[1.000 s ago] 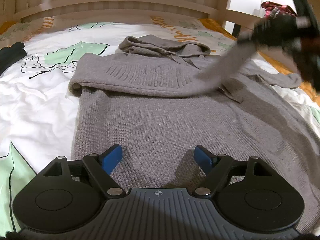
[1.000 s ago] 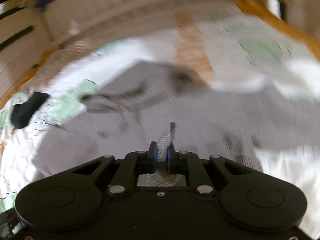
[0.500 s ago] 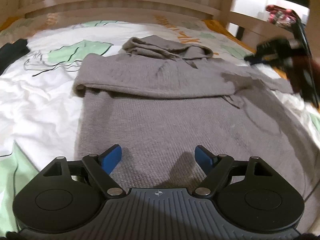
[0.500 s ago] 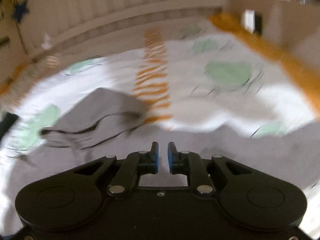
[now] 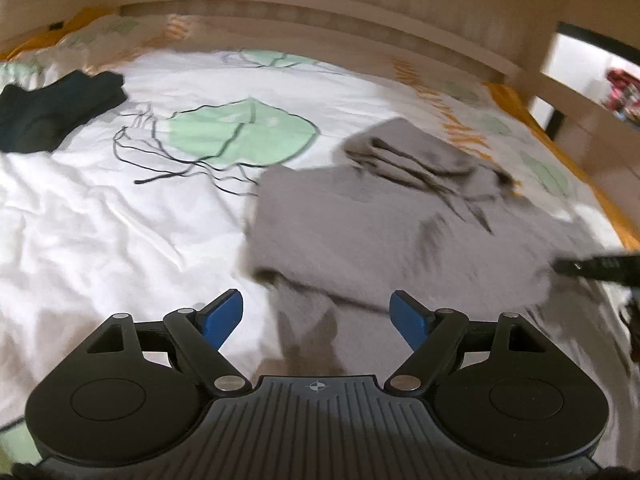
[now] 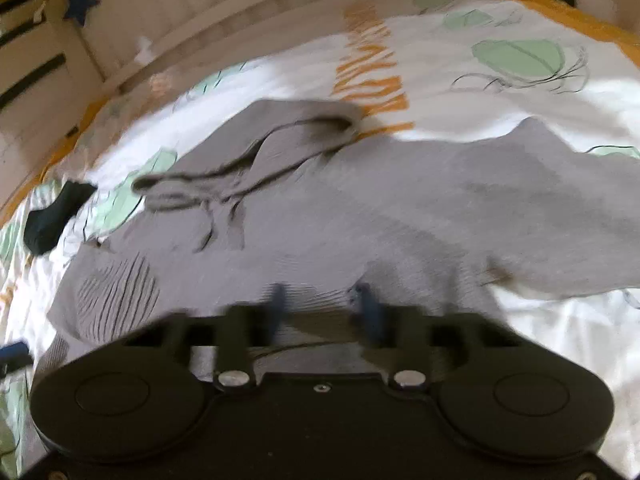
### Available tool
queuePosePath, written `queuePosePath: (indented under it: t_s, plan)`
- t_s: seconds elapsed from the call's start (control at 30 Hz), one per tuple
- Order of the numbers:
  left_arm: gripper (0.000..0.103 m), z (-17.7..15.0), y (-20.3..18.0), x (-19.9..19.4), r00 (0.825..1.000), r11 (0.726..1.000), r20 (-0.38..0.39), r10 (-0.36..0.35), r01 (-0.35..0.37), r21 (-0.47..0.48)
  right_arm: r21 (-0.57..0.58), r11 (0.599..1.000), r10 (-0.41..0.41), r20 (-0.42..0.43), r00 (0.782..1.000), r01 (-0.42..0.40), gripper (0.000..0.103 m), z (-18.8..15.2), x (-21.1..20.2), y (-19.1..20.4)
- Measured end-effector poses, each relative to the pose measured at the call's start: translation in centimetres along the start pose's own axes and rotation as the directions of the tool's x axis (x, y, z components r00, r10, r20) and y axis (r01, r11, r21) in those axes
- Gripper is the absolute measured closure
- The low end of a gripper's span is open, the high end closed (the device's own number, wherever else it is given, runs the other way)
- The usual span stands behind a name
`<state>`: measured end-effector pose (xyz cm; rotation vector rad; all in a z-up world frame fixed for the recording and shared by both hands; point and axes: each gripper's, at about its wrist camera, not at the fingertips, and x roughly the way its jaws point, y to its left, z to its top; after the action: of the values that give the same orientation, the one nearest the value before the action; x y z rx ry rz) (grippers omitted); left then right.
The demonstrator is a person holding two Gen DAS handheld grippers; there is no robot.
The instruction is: Fold large clothes
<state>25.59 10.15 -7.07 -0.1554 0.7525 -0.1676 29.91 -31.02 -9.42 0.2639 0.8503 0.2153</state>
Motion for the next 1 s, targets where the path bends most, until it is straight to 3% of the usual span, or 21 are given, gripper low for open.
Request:
queuePosePath:
  t_s: [0.07, 0.17, 0.27, 0.33, 0.5, 0.6, 0.7, 0.73, 0.8, 0.83, 0.87, 0.93, 1.0]
  plan:
    - [0.023, 1.3, 0.9, 0.5, 1.0, 1.0, 0.01, 0.015, -0.014, -0.017, -0.018, 1.0, 0.006, 0.027, 1.0, -0.005, 0.087, 0.7, -0.6, 0.9]
    - [0.023, 3.1, 1.4, 0.8, 0.998, 0.999, 0.049, 0.047, -0.047, -0.011, -0.047, 0.999, 0.034, 0.155, 0.987, -0.027, 0.087, 3.4, -3.9, 1.7]
    - [0.023, 4.3, 1.4, 1.7, 0.995, 0.998, 0.066, 0.069, -0.068, -0.011, -0.07, 0.996, -0.042, 0.237, 0.971, 0.06, 0.087, 5.8, -6.0, 1.3]
    - [0.023, 4.6, 0.9, 3.1, 0.996, 0.997, 0.049, 0.076, -0.077, 0.004, -0.054, 0.991, -0.11, 0.222, 0.969, 0.125, 0.087, 6.8, -5.5, 0.2]
    - [0.023, 4.0, -0.8, 6.1, 0.997, 0.995, -0.011, 0.074, -0.073, 0.067, -0.074, 0.983, -0.16, 0.13, 0.979, 0.17, 0.087, 6.4, -2.1, -0.9]
    - [0.021, 3.2, -0.5, 7.5, 0.988, 0.984, -0.05, 0.149, -0.143, 0.107, -0.067, 0.984, -0.16, 0.103, 0.982, 0.168, 0.086, 5.4, -1.1, -1.3]
    - [0.018, 2.7, 1.2, 7.8, 0.983, 0.979, -0.049, 0.177, -0.17, 0.113, -0.062, 0.985, -0.155, 0.088, 0.984, 0.16, 0.085, 4.6, -1.4, -1.6]
    - [0.018, 2.7, 1.6, 7.7, 0.977, 0.973, -0.041, 0.21, -0.204, 0.109, -0.068, 0.986, -0.15, 0.085, 0.985, 0.155, 0.085, 4.3, -1.6, -1.5]
    - [0.039, 2.7, 2.0, 7.6, 0.921, 0.908, -0.003, 0.389, -0.383, 0.172, -0.082, 0.986, -0.135, 0.087, 0.987, 0.142, 0.085, 3.9, -2.0, -1.1]
    - [0.039, 2.5, 2.7, 7.7, 0.894, 0.874, 0.018, 0.447, -0.441, 0.206, -0.084, 0.987, -0.131, 0.089, 0.987, 0.138, 0.084, 3.9, -2.0, -0.9]
    - [0.039, 2.5, 3.9, 7.8, 0.889, 0.873, -0.002, 0.457, -0.448, 0.191, -0.082, 0.988, -0.125, 0.092, 0.988, 0.133, 0.083, 3.8, -2.1, -0.9]
    - [0.039, 2.8, 6.5, 6.8, 0.926, 0.926, -0.037, 0.376, -0.374, 0.046, -0.069, 0.991, -0.108, 0.092, 0.99, 0.115, 0.083, 3.8, -2.1, -0.9]
    - [0.039, 2.9, 7.7, 5.0, 0.952, 0.95, -0.015, 0.306, -0.306, -0.062, -0.057, 0.992, -0.104, 0.095, 0.99, 0.11, 0.083, 3.8, -2.0, -0.9]
